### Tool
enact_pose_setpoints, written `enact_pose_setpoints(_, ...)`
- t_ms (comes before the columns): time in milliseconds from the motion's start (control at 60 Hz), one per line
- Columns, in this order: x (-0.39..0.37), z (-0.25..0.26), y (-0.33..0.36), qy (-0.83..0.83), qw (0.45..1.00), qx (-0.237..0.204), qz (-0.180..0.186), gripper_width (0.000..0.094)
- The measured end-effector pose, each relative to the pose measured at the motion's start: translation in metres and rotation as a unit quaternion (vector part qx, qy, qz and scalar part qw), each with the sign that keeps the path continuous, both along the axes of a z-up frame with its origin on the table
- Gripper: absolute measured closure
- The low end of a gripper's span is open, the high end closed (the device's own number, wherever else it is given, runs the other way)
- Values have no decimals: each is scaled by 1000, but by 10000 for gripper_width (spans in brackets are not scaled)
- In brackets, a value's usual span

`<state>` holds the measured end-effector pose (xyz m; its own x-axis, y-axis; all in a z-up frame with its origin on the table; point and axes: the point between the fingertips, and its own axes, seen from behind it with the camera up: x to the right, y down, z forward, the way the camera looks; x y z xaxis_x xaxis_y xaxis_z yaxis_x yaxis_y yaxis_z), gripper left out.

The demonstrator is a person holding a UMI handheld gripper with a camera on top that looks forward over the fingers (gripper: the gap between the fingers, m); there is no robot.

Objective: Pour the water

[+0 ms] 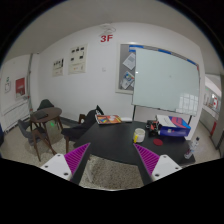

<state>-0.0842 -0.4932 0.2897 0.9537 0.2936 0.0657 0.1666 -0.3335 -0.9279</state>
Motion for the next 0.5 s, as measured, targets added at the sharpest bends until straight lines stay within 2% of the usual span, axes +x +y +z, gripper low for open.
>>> enact_pose_setpoints(217, 62, -45, 7, 9, 999, -33, -33, 93)
enact_pose_setpoints(500, 266, -180, 46, -26, 986, -99, -134, 96)
